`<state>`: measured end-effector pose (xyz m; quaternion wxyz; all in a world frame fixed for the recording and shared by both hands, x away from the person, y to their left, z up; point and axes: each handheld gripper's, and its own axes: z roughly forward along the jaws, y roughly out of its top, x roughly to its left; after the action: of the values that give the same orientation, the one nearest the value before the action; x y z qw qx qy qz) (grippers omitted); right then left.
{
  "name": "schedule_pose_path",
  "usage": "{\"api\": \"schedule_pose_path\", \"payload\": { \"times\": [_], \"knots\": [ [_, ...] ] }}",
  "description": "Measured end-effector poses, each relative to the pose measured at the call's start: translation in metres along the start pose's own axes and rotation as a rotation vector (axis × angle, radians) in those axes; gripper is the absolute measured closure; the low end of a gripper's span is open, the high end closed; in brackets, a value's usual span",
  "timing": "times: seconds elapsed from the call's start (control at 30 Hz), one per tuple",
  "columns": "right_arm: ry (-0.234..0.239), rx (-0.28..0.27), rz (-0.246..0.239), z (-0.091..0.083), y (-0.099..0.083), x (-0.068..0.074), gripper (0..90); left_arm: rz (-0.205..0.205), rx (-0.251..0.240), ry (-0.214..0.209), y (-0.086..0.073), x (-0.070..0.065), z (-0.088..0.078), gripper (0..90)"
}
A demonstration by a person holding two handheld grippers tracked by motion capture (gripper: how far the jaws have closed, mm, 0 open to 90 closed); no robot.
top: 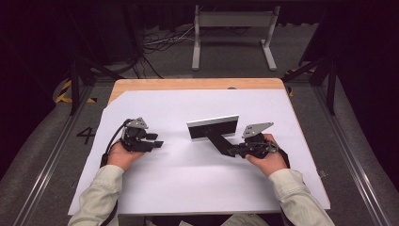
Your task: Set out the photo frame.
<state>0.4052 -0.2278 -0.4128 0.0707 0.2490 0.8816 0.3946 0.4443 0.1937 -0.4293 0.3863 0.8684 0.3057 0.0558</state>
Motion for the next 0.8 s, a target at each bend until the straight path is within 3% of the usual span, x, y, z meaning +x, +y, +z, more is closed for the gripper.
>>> {"api": "schedule_pose_path", "payload": {
  "times": [0.5, 0.7, 0.8],
  "knots": [
    [-0.068, 0.101, -0.095, 0.001, -0.009, -0.008, 80.2, 0.004, 0.005, -0.005, 0.002, -0.001, 0.002, 54.0],
    [-0.085, 0.104, -0.118, 0.000, -0.010, -0.010, 78.2, 0.006, 0.006, -0.009, 0.002, -0.001, 0.003, 54.0],
    [-0.107, 0.103, -0.125, -0.002, -0.009, -0.010, 69.2, 0.012, 0.006, -0.007, 0.003, -0.002, 0.003, 53.9]
  ]
}}
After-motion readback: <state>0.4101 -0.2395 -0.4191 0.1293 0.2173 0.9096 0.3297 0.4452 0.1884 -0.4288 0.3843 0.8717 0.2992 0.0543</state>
